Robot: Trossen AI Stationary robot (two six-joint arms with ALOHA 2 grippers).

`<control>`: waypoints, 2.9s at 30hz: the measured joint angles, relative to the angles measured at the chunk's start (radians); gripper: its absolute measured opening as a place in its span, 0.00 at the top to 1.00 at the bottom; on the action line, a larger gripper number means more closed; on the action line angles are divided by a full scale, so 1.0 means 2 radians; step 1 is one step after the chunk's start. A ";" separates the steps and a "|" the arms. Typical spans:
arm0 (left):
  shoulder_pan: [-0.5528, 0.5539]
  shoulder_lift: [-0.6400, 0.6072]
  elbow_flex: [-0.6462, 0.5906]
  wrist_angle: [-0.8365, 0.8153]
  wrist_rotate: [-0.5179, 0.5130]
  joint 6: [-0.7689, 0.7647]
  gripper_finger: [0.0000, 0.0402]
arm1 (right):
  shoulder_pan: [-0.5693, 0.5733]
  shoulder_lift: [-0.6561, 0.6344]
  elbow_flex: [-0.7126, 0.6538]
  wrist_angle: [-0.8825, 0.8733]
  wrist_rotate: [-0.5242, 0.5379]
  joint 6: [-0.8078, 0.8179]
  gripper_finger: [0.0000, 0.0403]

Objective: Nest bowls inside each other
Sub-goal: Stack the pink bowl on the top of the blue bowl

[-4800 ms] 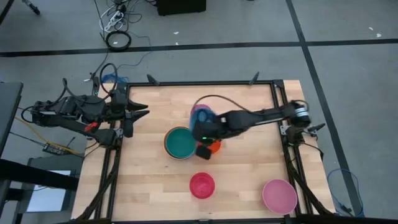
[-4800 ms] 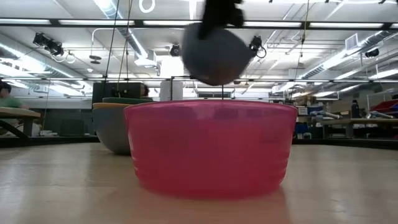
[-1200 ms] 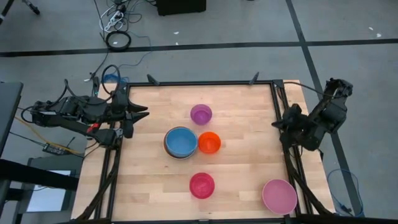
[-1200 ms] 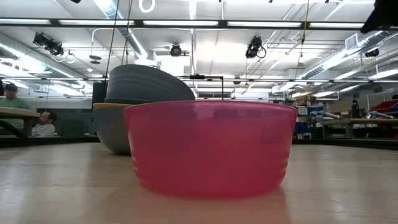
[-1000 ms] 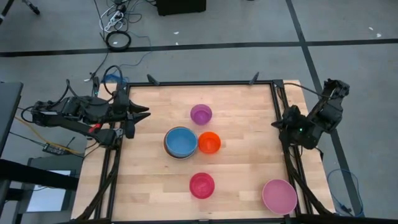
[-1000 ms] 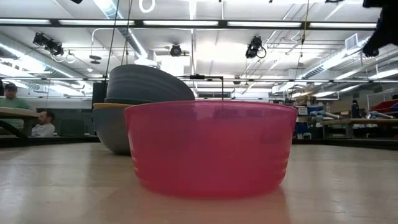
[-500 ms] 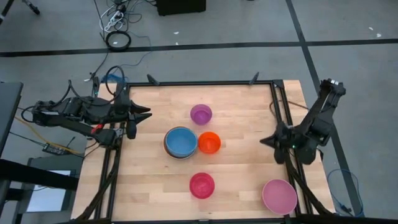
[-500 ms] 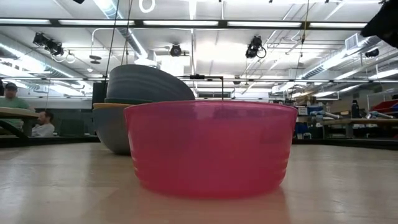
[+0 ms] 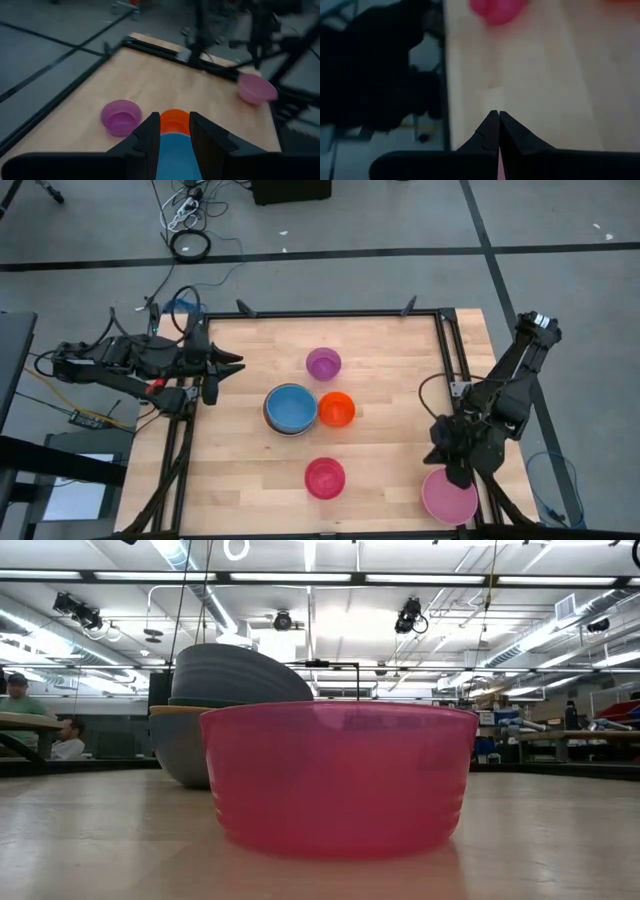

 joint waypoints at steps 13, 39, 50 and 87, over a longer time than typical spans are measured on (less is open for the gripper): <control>0.000 0.023 0.000 0.097 0.108 0.051 0.72 | 0.012 0.027 0.036 -0.068 -0.192 -0.106 1.00; 0.000 0.055 0.001 0.160 0.102 0.038 0.72 | 0.030 0.050 -0.042 -0.091 -0.216 -0.048 0.72; 0.000 0.055 0.001 0.159 0.104 0.038 0.72 | 0.030 0.100 -0.063 -0.047 -0.194 -0.039 0.71; 0.000 0.048 0.001 0.155 0.072 0.105 0.72 | -0.387 0.365 0.376 -0.064 -0.134 -0.523 1.00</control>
